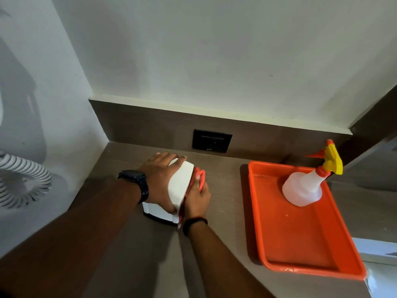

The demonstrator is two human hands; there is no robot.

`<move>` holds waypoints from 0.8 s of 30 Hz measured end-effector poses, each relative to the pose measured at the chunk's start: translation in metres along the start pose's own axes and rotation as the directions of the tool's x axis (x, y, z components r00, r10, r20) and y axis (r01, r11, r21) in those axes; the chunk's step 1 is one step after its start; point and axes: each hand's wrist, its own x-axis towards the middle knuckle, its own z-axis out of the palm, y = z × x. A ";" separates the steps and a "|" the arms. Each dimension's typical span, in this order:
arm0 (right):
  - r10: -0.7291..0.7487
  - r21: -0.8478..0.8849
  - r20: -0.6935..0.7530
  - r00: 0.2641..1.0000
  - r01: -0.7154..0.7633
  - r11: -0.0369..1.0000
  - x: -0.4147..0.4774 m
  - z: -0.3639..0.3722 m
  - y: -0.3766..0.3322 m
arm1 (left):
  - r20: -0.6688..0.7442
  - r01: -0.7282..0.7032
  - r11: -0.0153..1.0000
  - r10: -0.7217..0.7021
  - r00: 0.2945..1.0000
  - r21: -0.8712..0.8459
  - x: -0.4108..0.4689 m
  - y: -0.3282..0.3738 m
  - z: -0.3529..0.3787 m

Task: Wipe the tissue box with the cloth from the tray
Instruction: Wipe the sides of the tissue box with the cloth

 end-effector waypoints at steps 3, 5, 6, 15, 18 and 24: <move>0.029 0.045 -0.036 0.999 -0.027 0.999 -0.027 -0.004 0.019 | 0.010 0.000 1.000 0.000 1.000 -0.016 0.001 0.000 -0.001; -0.023 0.066 -0.041 0.999 0.025 0.998 -0.036 -0.003 0.016 | 0.012 -0.002 0.999 0.003 1.000 -0.038 0.001 0.000 -0.003; -0.051 0.073 -0.029 0.998 0.053 0.996 -0.035 -0.002 0.009 | 0.013 -0.002 0.999 0.003 1.000 -0.046 0.001 0.000 -0.003; 0.019 0.025 -0.009 1.000 -0.019 1.000 -0.002 0.002 -0.009 | 0.013 0.014 1.000 -0.013 1.000 -0.012 0.000 0.001 0.000; 0.069 0.031 -0.036 0.997 -0.068 0.997 -0.024 -0.005 0.006 | 0.034 0.026 0.999 -0.025 0.999 -0.031 0.003 0.001 -0.002; -0.138 -0.051 0.030 0.990 0.140 0.989 -0.014 0.002 -0.025 | 0.016 0.017 0.997 -0.016 1.000 -0.081 0.000 -0.001 -0.001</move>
